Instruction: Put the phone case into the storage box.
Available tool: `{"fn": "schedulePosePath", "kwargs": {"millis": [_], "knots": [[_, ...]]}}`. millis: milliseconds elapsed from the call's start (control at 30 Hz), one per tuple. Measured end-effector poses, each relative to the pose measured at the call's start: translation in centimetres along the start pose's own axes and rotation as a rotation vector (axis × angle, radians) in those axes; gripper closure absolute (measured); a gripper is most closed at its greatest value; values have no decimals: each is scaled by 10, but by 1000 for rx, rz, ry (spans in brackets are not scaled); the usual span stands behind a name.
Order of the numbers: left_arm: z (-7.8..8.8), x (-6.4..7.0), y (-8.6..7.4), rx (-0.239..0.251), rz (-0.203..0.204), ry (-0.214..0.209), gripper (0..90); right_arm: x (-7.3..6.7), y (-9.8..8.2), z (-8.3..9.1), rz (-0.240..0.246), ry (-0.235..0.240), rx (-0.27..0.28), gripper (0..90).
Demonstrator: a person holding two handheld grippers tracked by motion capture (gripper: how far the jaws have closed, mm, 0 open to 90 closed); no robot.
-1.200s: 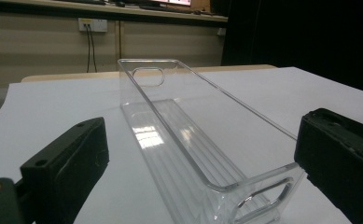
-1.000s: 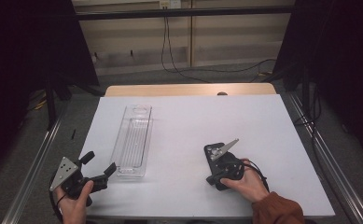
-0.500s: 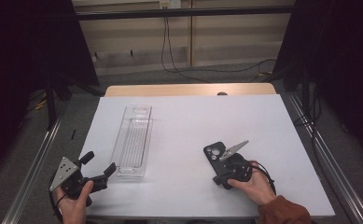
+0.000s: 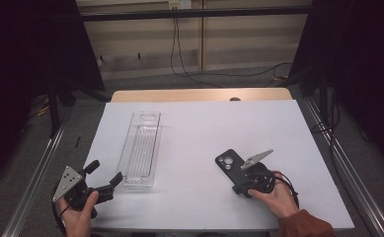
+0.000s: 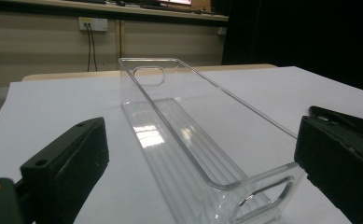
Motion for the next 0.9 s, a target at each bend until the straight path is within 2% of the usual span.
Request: {"fn": "schedulePosePath", "kwargs": {"millis": [233, 300, 367, 400, 433, 467, 500, 567, 667, 700, 733, 800, 867, 900], "knots": [[0, 0, 0, 1, 0, 1, 30, 0, 0, 0, 30, 5, 27, 900], [0, 0, 0, 0, -1, -1, 30, -3, 0, -1, 33, 23, 34, 900], [0, 0, 0, -1, -2, 0, 30, -8, 7, 1, 40, 41, 77, 900], [0, 0, 0, -1, -2, 0, 30, -8, 7, 1, 40, 41, 77, 900], [0, 0, 0, 0, 2, 0, 30, -9, 11, 3, 45, 50, 108, 900], [0, 0, -1, -3, 2, 1, 30, -10, 18, 7, 54, 58, 156, 830], [0, -1, 0, -1, 5, 2, 30, -10, 18, 7, 54, 58, 156, 830], [1, -1, 0, 0, 2, 3, 30, -11, 22, 11, 56, 62, 195, 803], [1, -1, 0, 0, 1, 3, 30, -12, 26, 14, 66, 66, 227, 711], [1, -1, 0, -1, 0, 3, 30, -12, 29, 15, 75, 60, 251, 614], [1, -1, 0, -2, 1, 2, 30, -12, 29, 15, 75, 60, 251, 614], [1, -1, -1, -2, 3, 3, 30, -11, 32, 17, 87, 41, 267, 521], [1, -2, -1, -3, 3, 4, 30, -11, 34, 19, 90, 43, 285, 483], [1, -2, -1, -2, 2, 4, 30, -9, 35, 20, 93, 24, 294, 425]]}}
Point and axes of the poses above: each handheld gripper's, and its own axes: z roughly backward along the jaws, y roughly out of its top, x roughly to its right, the point moved 10 cm from there along -z, roughly forward along the jaws, and after that the axes turned 12 degrees about x, right-handed, at the moved point
